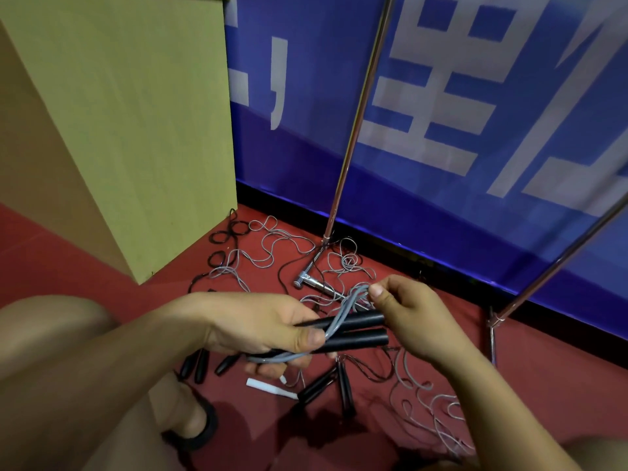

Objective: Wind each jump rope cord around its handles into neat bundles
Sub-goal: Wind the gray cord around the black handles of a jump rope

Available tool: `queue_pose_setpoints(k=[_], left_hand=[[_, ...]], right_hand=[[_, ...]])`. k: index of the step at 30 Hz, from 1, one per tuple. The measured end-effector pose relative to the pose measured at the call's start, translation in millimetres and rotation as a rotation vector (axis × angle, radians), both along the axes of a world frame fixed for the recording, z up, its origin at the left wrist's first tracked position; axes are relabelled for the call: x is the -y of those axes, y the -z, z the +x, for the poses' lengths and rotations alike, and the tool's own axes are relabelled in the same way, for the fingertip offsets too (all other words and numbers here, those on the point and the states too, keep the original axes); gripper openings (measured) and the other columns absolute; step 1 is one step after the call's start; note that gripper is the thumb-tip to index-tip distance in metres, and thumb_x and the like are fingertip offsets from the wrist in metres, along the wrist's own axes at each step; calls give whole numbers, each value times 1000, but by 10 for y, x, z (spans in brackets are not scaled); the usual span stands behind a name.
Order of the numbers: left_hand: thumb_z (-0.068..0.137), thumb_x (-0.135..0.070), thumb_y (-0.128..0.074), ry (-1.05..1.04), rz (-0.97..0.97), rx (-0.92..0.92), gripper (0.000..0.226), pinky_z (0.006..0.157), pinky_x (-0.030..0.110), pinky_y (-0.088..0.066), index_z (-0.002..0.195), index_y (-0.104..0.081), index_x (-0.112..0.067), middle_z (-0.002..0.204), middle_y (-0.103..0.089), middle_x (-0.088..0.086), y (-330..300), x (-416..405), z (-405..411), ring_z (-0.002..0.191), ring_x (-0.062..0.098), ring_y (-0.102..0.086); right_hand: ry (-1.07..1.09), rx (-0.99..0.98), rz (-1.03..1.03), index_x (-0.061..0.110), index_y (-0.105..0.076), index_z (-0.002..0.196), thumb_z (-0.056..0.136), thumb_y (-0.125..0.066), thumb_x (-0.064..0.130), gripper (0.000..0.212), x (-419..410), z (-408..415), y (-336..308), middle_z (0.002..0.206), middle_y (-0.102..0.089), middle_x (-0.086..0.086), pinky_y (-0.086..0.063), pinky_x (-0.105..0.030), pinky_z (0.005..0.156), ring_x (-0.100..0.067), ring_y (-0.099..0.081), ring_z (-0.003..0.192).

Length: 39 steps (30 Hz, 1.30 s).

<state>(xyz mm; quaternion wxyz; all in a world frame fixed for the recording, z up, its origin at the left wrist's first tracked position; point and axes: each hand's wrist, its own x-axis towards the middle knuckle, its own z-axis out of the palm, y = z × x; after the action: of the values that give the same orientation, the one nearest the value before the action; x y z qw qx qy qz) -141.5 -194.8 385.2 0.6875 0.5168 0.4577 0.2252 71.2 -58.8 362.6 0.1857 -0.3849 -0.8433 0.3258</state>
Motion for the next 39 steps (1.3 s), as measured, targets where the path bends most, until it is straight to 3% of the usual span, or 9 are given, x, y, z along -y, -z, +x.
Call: queue_pose_setpoints(k=[2, 5, 7, 9, 14, 18, 25, 34, 39], left_hand=[[84, -46, -60, 55, 39, 53, 33, 42, 18, -44, 94, -59, -14, 71, -48, -1, -25, 9, 15, 50, 8, -54], [83, -48, -64, 82, 119, 73, 32, 56, 23, -53, 90, -55, -18, 76, -53, 5, -18, -2, 22, 63, 13, -63], [84, -47, -65, 59, 170, 115, 20, 64, 29, -55, 91, -60, -29, 81, -54, 9, 0, -14, 10, 69, 18, -65], [86, -44, -66, -18, 217, 138, 24, 66, 30, -54, 96, -58, -23, 84, -58, 5, 13, -38, -7, 71, 18, -66], [95, -21, -61, -244, 221, 140, 29, 70, 32, -57, 114, -52, -1, 86, -67, 0, 59, -93, -40, 73, 21, -69], [93, -21, -61, -400, 202, 111, 19, 63, 32, -58, 105, -53, -9, 83, -66, 4, 41, -105, -34, 70, 24, -70], [101, -21, -57, -491, 250, -211, 10, 52, 30, -53, 103, -51, -13, 82, -61, 4, 107, -155, -31, 57, 17, -62], [96, -27, -64, -445, 406, -538, 9, 54, 27, -49, 100, -56, -27, 53, -60, -11, 164, -190, -26, 51, 12, -58], [93, -41, -65, -352, 469, -859, 20, 62, 31, -45, 87, -53, -27, 69, -57, -9, 211, -192, -40, 61, 7, -55]], right_hand=[[-9, 5, 9, 19, -56, 72, 98, -55, 39, 33, 61, -52, 28, 57, -54, 11, -39, -24, 57, -1, -46, 55], [-7, 14, 6, 17, -57, 68, 92, -54, 57, 47, 160, -112, 65, 55, -56, 5, -41, -31, 55, -9, -50, 54], [1, 136, 82, 18, -54, 66, 78, -38, 64, 50, 202, -148, 122, 58, -56, 3, -37, -30, 52, -16, -56, 60], [25, 179, 108, 16, -58, 71, 71, -32, 61, 53, 220, -196, 168, 63, -58, 0, -38, -32, 54, -24, -59, 68], [20, 110, 118, 22, -65, 72, 94, -50, 51, 40, 252, -216, 111, 58, -59, 1, -44, -35, 62, -14, -58, 62], [-74, 65, 133, 17, -61, 71, 97, -51, 46, 40, 336, -219, 80, 54, -51, 4, -36, -23, 55, -11, -49, 57], [-231, 51, 256, 28, -38, 66, 95, -56, 37, 35, 523, -141, -12, 61, -46, 10, -29, -22, 52, -11, -41, 56], [-314, 44, 376, 28, -42, 81, 97, -42, 44, 23, 577, -91, 38, 69, -46, 13, -43, -35, 58, -13, -48, 65], [-350, 171, 560, 30, -42, 83, 97, -43, 43, 18, 569, -94, 86, 69, -48, 11, -40, -34, 50, -18, -53, 61]])
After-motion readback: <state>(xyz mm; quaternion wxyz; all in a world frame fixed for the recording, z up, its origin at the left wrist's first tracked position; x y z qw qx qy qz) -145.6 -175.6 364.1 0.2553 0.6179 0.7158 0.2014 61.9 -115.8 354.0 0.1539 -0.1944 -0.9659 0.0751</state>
